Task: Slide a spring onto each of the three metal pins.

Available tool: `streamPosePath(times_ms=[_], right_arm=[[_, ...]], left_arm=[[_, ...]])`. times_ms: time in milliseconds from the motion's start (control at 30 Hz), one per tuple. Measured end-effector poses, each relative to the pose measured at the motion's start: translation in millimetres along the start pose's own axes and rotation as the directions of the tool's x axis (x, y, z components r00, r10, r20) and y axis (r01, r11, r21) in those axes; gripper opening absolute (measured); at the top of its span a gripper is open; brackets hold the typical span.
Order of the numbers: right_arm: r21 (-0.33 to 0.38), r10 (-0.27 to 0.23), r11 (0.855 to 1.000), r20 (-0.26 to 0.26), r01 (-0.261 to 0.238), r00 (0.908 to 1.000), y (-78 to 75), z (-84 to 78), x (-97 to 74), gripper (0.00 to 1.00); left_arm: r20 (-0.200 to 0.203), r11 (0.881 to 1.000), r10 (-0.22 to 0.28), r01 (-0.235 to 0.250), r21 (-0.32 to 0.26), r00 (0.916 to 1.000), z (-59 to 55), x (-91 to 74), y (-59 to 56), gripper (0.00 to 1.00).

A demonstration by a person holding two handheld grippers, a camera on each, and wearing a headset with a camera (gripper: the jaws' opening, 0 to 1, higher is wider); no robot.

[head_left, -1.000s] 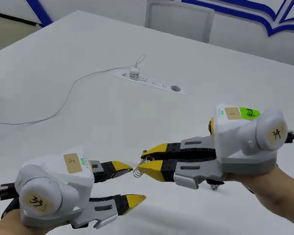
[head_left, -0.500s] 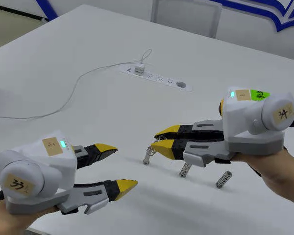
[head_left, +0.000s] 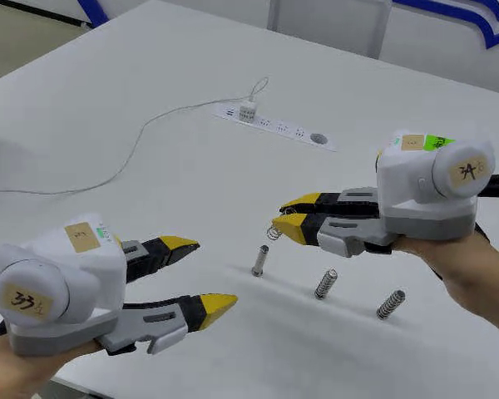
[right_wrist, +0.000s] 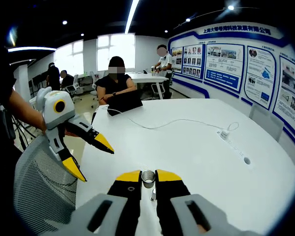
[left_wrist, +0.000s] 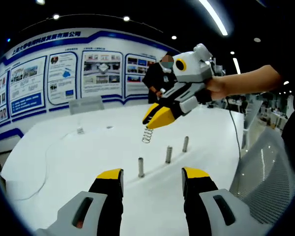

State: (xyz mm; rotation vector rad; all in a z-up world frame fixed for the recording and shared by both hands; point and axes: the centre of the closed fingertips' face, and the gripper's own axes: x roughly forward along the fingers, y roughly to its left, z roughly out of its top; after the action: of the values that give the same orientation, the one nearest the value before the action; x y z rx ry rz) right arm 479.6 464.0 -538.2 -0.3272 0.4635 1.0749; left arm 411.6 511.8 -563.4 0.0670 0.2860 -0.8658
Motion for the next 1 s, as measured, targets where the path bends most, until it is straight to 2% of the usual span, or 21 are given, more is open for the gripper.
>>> streamPosePath(times_ms=[167,300,500,633,1000], right_arm=[[0.027,-0.02,0.999,-0.027,0.02,0.9995,-7.9,-7.0,7.5,0.11],[0.046,-0.029,0.998,-0.049,0.031,0.9984,-11.1,-13.4,12.2,0.11],[0.068,-0.031,0.997,-0.084,0.037,0.996,-13.4,-23.0,18.3,0.11],[0.086,-0.031,0.995,-0.099,0.04,0.9946,-16.8,-28.6,23.2,0.11],[0.116,-0.024,0.992,-0.14,0.04,0.9899,-16.8,-41.3,33.7,0.11]], left_arm=[[-0.013,1.0,-0.003,0.003,0.001,0.9999,-3.1,1.5,-0.7,0.55],[-0.002,1.0,0.006,-0.006,-0.008,1.0,-1.6,2.1,1.2,0.6],[-0.002,0.999,0.026,-0.026,-0.027,0.9997,-3.1,3.2,5.6,0.72],[-0.021,0.999,0.033,-0.034,-0.042,0.9992,-7.4,5.3,6.8,0.83],[-0.031,0.998,0.037,-0.038,-0.052,0.9988,-11.3,5.0,8.3,0.91]])
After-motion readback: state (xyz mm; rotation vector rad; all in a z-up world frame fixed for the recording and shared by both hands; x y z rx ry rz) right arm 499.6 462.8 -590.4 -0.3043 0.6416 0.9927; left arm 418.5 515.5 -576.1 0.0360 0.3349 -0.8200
